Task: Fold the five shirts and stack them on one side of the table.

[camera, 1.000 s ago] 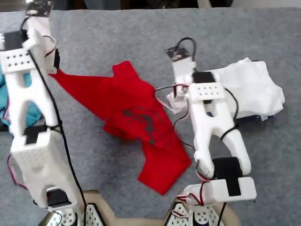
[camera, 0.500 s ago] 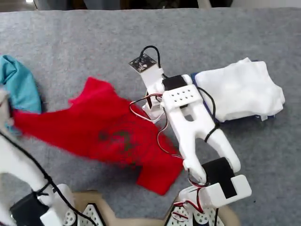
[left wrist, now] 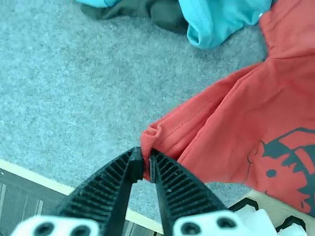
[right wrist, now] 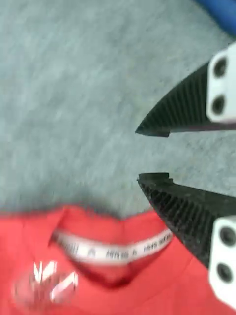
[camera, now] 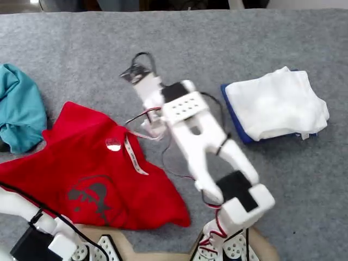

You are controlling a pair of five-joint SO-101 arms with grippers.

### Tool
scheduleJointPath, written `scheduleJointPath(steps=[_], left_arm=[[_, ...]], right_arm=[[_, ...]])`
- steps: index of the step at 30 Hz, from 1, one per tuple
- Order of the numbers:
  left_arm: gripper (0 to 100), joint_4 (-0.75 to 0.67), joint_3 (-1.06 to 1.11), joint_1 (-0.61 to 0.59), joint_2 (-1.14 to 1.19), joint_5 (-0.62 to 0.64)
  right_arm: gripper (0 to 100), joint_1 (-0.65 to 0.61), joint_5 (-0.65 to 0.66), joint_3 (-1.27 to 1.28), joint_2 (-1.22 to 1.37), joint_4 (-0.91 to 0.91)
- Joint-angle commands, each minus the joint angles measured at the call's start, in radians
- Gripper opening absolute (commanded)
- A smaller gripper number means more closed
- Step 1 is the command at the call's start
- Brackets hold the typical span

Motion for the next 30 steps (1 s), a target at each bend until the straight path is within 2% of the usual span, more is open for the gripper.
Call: scheduleJointPath(steps=[1,5,15,17,22,30], left_arm=[[3,-0.002,-0.001,-0.018,-0.026,-0.006],[3,-0.002,-0.027,-0.035,-0.026,-0.006],[3,-0.002,0.028,-0.044,-0.026,-0.002],[3,-0.002,0.028,-0.044,-0.026,-0.002],[3,-0.002,0.030,-0.022,-0.026,-0.002],[3,-0.002,0.030,0.031,-0.026,0.028]], right_arm=[[23.8,-0.071,-0.005,-0.120,0.062,0.025],[32.7,-0.118,-0.005,-0.237,0.162,0.055],[32.6,-0.207,-0.005,-0.519,0.498,0.068],[27.9,-0.207,-0.005,-0.576,0.553,0.106],[3.5,-0.198,0.005,-0.736,0.644,0.226],[3.5,-0.137,-0.002,-0.929,0.661,0.416]])
